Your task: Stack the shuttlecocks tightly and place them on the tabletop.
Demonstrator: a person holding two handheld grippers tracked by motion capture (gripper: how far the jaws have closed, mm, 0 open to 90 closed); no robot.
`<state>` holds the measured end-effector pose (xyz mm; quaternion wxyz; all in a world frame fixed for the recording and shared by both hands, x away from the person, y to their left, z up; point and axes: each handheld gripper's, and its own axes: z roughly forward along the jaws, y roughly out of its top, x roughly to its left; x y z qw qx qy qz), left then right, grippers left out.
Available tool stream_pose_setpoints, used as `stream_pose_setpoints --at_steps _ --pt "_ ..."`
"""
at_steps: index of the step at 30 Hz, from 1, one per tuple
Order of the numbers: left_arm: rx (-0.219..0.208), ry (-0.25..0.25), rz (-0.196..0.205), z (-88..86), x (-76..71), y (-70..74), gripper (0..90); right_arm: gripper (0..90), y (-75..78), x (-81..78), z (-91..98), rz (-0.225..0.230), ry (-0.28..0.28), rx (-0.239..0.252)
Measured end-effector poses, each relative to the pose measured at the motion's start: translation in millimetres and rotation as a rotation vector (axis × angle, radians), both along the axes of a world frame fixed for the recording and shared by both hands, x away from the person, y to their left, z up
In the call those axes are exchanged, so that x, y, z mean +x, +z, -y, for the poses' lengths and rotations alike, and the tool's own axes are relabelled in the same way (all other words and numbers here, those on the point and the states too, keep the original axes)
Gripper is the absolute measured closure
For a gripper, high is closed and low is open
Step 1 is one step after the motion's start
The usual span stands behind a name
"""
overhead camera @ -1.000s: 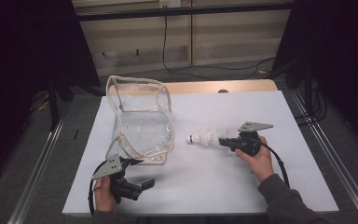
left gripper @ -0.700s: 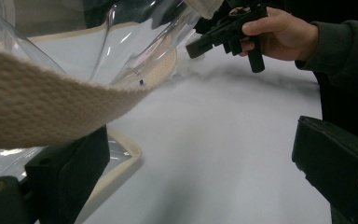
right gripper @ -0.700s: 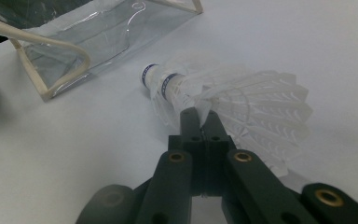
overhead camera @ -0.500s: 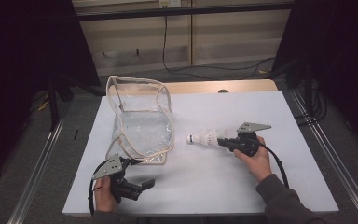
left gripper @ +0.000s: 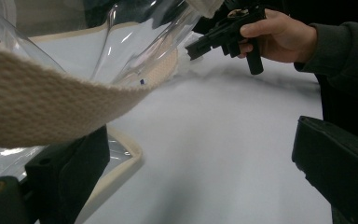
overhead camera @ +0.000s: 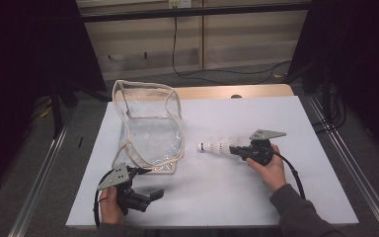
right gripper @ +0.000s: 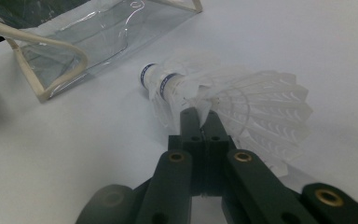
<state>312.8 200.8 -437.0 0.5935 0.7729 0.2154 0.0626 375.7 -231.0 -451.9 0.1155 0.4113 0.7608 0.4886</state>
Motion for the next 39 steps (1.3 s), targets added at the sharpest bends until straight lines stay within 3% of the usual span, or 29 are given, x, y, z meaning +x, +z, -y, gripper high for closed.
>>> stream_pose_setpoints --at_steps 22,39 --pt "0.001 0.001 0.002 0.0 0.0 0.1 4.2 90.0 -0.2 1.2 -3.5 0.003 0.007 0.044" --pt "-0.001 0.0 0.002 -0.1 0.2 0.1 4.3 90.0 0.1 3.8 -11.6 0.001 0.032 0.041"
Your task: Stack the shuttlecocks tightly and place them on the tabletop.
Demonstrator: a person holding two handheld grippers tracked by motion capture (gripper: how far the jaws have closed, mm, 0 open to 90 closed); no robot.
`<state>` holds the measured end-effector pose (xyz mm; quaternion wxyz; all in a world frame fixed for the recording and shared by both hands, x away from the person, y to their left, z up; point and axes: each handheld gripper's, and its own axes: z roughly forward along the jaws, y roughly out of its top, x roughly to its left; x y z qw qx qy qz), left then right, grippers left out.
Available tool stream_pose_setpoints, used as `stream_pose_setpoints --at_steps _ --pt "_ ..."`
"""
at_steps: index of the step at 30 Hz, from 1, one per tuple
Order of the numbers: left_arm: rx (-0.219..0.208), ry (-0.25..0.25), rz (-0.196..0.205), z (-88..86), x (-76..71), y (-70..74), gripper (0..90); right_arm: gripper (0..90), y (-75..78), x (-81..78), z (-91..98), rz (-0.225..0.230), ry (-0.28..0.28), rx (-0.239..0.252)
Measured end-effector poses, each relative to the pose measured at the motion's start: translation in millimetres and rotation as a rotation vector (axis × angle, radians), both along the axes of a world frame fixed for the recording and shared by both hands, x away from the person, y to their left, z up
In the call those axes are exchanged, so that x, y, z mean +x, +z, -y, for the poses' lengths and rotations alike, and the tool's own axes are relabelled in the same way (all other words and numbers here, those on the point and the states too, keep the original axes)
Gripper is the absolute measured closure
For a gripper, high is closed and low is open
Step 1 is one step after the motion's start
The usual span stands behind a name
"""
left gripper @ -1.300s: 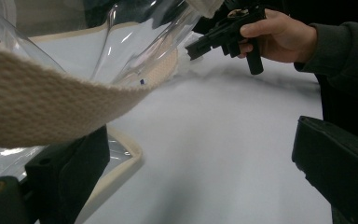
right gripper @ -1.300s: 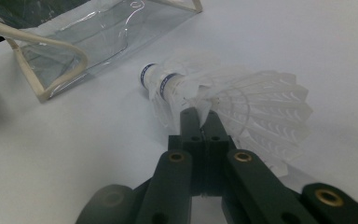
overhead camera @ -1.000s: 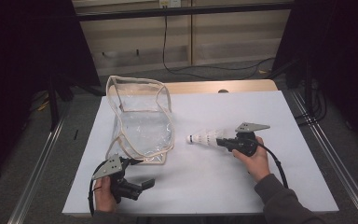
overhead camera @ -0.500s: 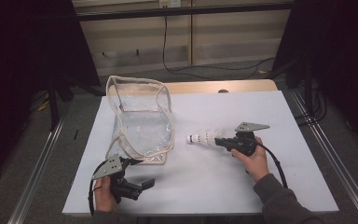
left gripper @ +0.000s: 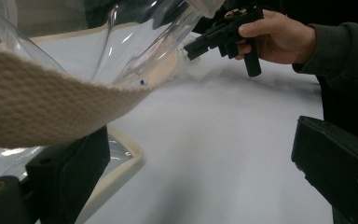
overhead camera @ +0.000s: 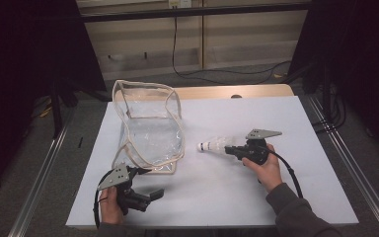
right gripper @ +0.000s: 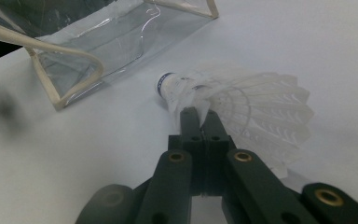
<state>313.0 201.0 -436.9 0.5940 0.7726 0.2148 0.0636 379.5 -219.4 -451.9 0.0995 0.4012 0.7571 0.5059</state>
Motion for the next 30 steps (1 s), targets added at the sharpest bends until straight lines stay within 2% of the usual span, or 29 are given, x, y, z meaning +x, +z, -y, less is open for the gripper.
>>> stream_pose_setpoints --at_steps 13,16,22,30 --pt "0.003 0.004 0.003 -0.1 -0.3 0.3 4.3 88.9 -2.1 -0.5 -1.0 -0.007 0.009 -0.013" --pt "0.003 0.004 0.003 -0.1 -0.3 0.3 4.3 83.3 -2.6 -0.9 -0.7 -0.013 0.003 -0.023" --pt "0.005 0.009 0.004 -0.4 -0.3 0.4 4.4 79.3 -2.5 -2.4 -1.2 -0.014 0.01 -0.038" --pt "0.002 0.009 0.003 -0.2 -0.3 0.3 4.3 72.3 -0.2 -4.8 4.4 0.0 -0.005 -0.03"
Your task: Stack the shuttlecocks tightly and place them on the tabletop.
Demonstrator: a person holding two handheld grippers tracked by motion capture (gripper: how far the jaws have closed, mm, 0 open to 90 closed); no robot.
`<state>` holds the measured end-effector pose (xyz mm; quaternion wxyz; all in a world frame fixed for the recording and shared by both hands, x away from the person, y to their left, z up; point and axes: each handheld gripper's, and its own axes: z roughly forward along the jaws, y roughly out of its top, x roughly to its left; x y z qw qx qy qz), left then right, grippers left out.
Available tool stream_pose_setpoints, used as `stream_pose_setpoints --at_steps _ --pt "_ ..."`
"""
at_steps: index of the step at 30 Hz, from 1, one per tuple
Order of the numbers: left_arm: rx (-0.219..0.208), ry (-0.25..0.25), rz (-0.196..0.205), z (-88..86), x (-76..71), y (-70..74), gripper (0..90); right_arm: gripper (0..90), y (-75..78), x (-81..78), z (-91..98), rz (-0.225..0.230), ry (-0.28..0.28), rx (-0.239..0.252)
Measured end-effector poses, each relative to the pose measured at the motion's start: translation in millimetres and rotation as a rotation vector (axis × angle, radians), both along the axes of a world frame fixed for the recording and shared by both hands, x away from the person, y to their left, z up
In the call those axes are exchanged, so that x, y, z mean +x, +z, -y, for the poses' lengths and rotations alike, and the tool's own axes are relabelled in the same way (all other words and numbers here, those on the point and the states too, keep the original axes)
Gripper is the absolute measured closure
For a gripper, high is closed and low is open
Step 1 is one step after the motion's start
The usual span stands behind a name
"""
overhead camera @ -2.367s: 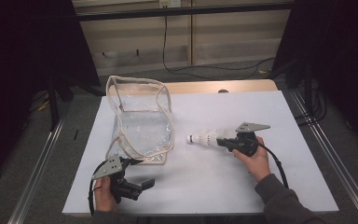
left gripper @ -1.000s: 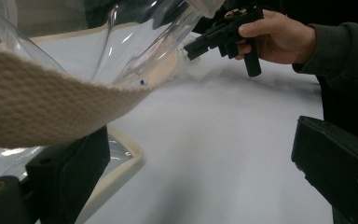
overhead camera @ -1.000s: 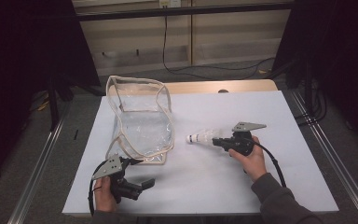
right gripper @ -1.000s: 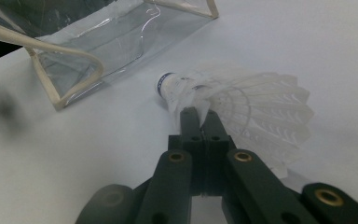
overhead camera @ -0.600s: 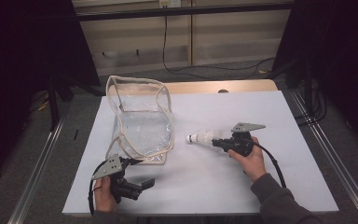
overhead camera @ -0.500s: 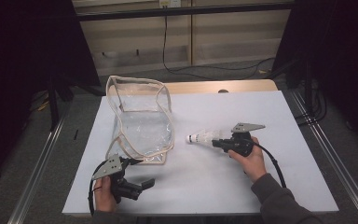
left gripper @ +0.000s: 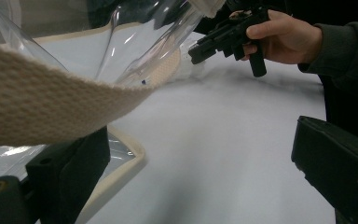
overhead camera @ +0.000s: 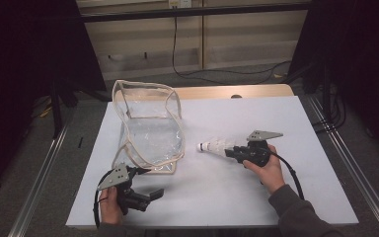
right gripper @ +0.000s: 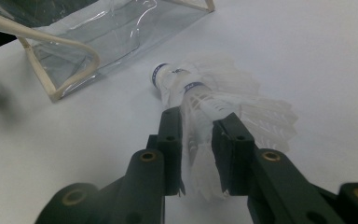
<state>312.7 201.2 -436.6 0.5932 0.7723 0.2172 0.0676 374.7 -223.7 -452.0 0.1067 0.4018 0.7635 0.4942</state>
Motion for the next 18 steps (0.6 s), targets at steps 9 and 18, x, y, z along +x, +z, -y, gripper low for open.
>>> stream_pose_setpoints --at_steps 9,18 --pt "0.004 0.001 0.002 0.1 -0.1 0.1 4.1 48.3 1.9 -4.4 2.3 -0.01 -0.013 0.024" --pt "0.004 0.0 0.002 0.3 -0.3 0.1 4.1 25.0 0.7 -5.8 -2.6 -0.017 -0.028 0.009"
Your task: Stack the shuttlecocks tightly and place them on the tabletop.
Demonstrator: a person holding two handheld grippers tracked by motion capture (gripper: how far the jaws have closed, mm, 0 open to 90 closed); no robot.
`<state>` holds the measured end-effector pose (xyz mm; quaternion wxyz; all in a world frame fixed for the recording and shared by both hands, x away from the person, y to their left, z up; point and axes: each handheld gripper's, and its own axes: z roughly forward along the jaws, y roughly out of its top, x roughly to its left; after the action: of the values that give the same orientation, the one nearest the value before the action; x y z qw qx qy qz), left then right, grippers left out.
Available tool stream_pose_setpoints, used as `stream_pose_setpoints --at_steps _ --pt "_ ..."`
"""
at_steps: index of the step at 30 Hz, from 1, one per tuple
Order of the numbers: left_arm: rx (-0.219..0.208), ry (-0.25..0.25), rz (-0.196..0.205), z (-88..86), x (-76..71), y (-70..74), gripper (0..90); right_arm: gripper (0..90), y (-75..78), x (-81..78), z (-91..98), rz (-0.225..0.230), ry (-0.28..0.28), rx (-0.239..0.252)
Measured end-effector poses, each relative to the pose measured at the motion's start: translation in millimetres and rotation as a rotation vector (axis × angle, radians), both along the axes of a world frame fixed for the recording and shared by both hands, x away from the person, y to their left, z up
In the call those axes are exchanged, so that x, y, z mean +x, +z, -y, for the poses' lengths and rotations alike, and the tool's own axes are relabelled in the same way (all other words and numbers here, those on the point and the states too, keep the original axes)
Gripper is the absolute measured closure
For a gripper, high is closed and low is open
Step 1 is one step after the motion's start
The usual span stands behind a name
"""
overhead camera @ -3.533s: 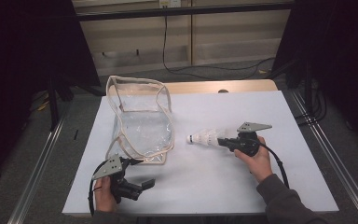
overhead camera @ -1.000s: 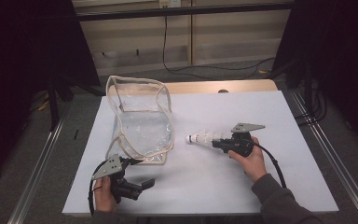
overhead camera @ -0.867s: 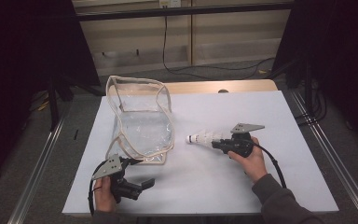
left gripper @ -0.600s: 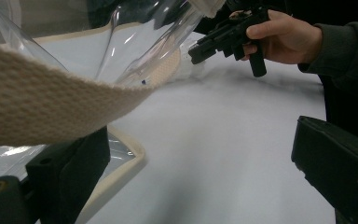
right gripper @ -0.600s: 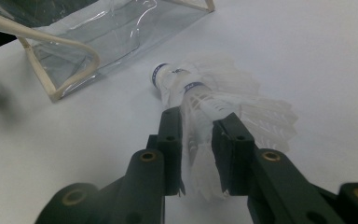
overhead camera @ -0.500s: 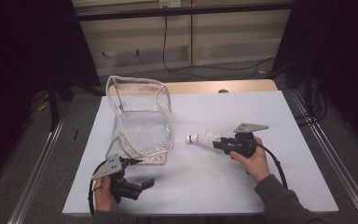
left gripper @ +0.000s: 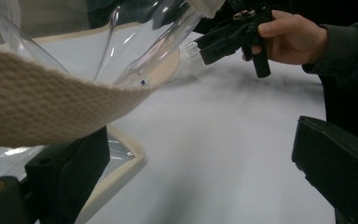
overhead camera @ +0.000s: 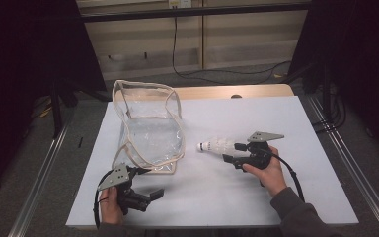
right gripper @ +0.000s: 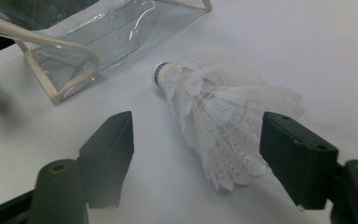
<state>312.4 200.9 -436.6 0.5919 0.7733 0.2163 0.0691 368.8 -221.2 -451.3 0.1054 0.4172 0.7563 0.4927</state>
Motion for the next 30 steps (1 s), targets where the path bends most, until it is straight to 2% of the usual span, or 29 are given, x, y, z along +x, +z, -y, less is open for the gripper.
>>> stream_pose_setpoints --at_steps 6,12,20,23,28,30 --pt "-0.001 -0.003 -0.001 0.3 0.0 -0.1 4.0 19.1 -3.9 1.2 -7.8 -0.009 0.008 -0.016" --pt "-0.004 -0.004 0.0 0.2 0.3 -0.2 4.0 12.2 -3.9 3.0 -14.8 0.0 -0.01 -0.018" --pt "-0.012 -0.008 -0.002 1.6 2.2 -0.8 4.0 11.5 -5.8 5.3 -22.2 0.0 -0.011 -0.017" --pt "-0.017 -0.013 -0.007 2.8 3.8 -1.5 4.0 14.4 -7.1 6.6 -24.1 -0.005 -0.018 -0.022" --pt "-0.023 -0.008 -0.01 5.2 4.5 -2.8 3.9 29.3 -8.7 6.9 -28.0 -0.006 -0.025 -0.032" --pt "-0.02 -0.009 -0.009 5.6 4.4 -3.1 3.7 32.5 -8.9 7.3 -29.8 -0.004 -0.02 -0.032"
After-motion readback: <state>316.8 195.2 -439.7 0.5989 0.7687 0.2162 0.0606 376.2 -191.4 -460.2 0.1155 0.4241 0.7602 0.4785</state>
